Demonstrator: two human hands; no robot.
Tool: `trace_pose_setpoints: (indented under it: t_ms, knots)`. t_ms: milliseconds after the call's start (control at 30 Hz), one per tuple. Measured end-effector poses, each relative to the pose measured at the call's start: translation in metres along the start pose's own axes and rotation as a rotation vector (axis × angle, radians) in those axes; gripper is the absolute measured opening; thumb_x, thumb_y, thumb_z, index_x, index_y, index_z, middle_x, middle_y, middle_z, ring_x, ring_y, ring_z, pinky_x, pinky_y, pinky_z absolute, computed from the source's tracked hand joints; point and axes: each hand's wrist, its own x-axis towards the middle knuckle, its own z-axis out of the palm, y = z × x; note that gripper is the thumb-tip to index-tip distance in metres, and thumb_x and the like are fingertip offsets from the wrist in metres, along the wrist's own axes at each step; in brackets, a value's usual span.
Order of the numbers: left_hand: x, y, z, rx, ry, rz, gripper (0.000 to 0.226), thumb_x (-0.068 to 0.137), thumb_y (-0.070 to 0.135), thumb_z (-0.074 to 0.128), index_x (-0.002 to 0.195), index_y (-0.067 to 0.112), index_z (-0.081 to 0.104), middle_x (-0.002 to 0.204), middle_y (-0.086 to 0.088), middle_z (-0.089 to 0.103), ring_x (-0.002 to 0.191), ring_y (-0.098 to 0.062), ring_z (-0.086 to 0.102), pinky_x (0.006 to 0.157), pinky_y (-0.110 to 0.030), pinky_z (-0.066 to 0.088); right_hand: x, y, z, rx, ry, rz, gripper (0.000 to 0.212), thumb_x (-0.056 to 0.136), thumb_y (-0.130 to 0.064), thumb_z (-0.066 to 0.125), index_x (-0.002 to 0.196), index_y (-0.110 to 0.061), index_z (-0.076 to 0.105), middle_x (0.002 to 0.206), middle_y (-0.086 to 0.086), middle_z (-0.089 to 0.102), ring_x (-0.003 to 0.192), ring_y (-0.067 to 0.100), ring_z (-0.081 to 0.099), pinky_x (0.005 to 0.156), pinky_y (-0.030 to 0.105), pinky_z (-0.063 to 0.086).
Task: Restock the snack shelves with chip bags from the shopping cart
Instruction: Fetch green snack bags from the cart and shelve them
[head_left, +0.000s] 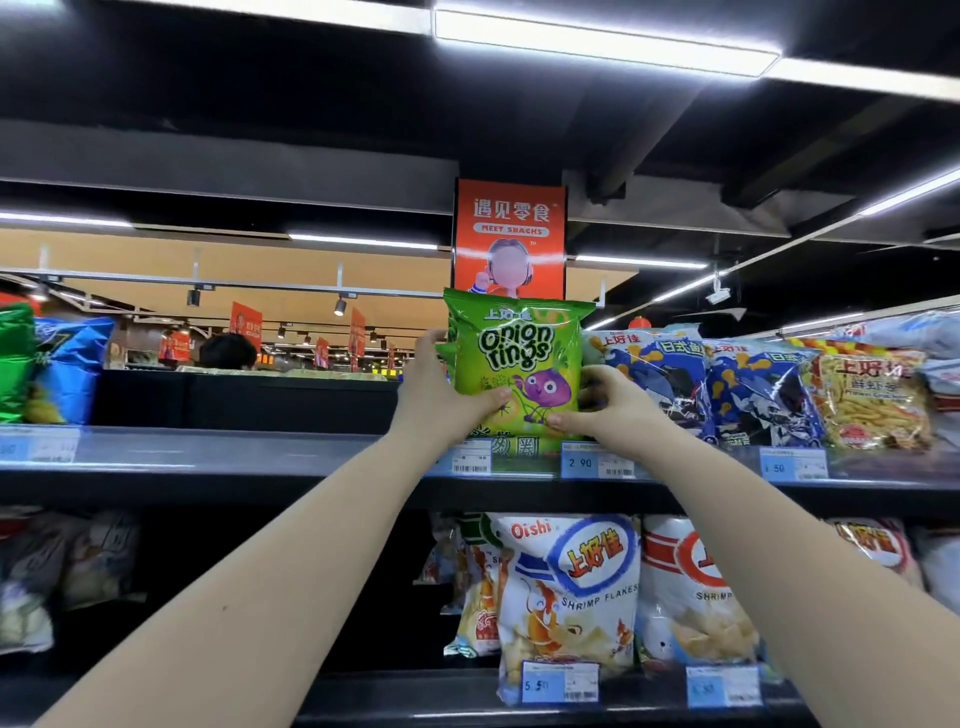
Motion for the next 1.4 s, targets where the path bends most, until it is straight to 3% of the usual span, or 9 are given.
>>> trace_pose_setpoints:
  t_ms: [100,233,367,533,733,933,1033,1200,1400]
  knots:
    - [-0.012,0.005,0.002,0.251,0.185,0.297,0.075,0.071,0.044,0.079,0.134,0.03,0.039,0.133,0.002,0.043,0.126,-0.019,0.037,0.104,-0.039,0.034,-0.01,0.005,0.004,0.031,0.177,-0.17,0.076,0.074,-0.024,0.083,0.138,-0.023,0.04,0.119,-0.004,0.054,0.108,0.011,0.054,0.089,0.028,0.046]
    - [-0.016,0.013,0.018,0.574,0.271,0.575,0.05,0.075,0.031,0.071,0.121,0.026,0.054,0.124,-0.003,0.046,0.118,-0.026,0.042,0.096,-0.042,0.036,-0.022,0.012,0.005,-0.302,0.337,-0.376,0.043,0.083,-0.023,0.073,0.121,-0.018,0.053,0.115,-0.004,0.056,0.108,0.012,0.05,0.094,0.033,0.046]
    - [-0.026,0.026,0.054,0.684,0.257,0.761,0.035,0.067,0.021,0.071,0.102,0.022,0.065,0.106,-0.003,0.056,0.102,-0.028,0.05,0.085,-0.044,0.039,-0.037,0.027,-0.007,-0.577,0.362,-0.392,0.033,0.084,-0.019,0.067,0.116,-0.016,0.058,0.112,0.0,0.058,0.107,0.018,0.05,0.093,0.038,0.046]
    - [-0.042,0.05,0.11,0.795,0.15,0.794,0.031,0.058,0.025,0.076,0.087,0.018,0.066,0.084,-0.004,0.062,0.081,-0.03,0.057,0.081,-0.045,0.042,-0.061,0.044,-0.048,-0.872,0.393,-0.239,0.031,0.085,-0.022,0.061,0.115,-0.016,0.058,0.111,0.001,0.06,0.105,0.025,0.052,0.089,0.041,0.046]
    - [-0.071,0.097,0.184,0.736,-0.016,0.817,0.024,0.056,0.021,0.075,0.077,0.018,0.062,0.077,-0.004,0.06,0.076,-0.03,0.056,0.075,-0.042,0.04,-0.107,0.065,-0.124,-1.159,0.391,-0.083,0.032,0.084,-0.025,0.06,0.114,-0.014,0.058,0.11,0.005,0.059,0.104,0.027,0.053,0.084,0.04,0.047]
    - [-0.133,0.175,0.271,0.593,-0.198,0.864,0.032,0.085,0.025,0.055,0.116,0.02,0.056,0.117,-0.006,0.056,0.113,-0.031,0.047,0.096,-0.047,0.031,-0.179,0.096,-0.231,-1.383,0.388,0.092,0.03,0.089,-0.031,0.057,0.116,-0.018,0.054,0.112,0.003,0.058,0.106,0.026,0.051,0.079,0.037,0.042]
    - [-0.169,0.224,0.324,0.515,-0.259,0.891,0.034,0.088,0.026,0.052,0.121,0.02,0.053,0.123,-0.007,0.053,0.117,-0.032,0.044,0.098,-0.047,0.03,-0.221,0.111,-0.299,-1.438,0.384,0.195,0.029,0.089,-0.028,0.056,0.117,-0.019,0.055,0.113,0.003,0.058,0.11,0.027,0.05,0.086,0.039,0.045]
    - [-0.242,0.321,0.413,0.391,-0.344,0.902,0.033,0.087,0.03,0.051,0.118,0.021,0.055,0.118,-0.004,0.055,0.114,-0.03,0.044,0.094,-0.045,0.031,-0.304,0.13,-0.411,-1.56,0.37,0.394,0.042,0.095,-0.03,0.052,0.135,-0.021,0.043,0.13,0.002,0.052,0.123,0.026,0.044,0.096,0.038,0.035]
    - [-0.337,0.426,0.515,0.246,-0.508,0.923,0.036,0.091,0.032,0.048,0.125,0.02,0.051,0.13,-0.008,0.052,0.125,-0.031,0.04,0.106,-0.05,0.03,-0.399,0.16,-0.532,-1.666,0.334,0.595,0.033,0.094,-0.031,0.054,0.125,-0.02,0.048,0.126,0.003,0.051,0.123,0.027,0.042,0.097,0.041,0.037]
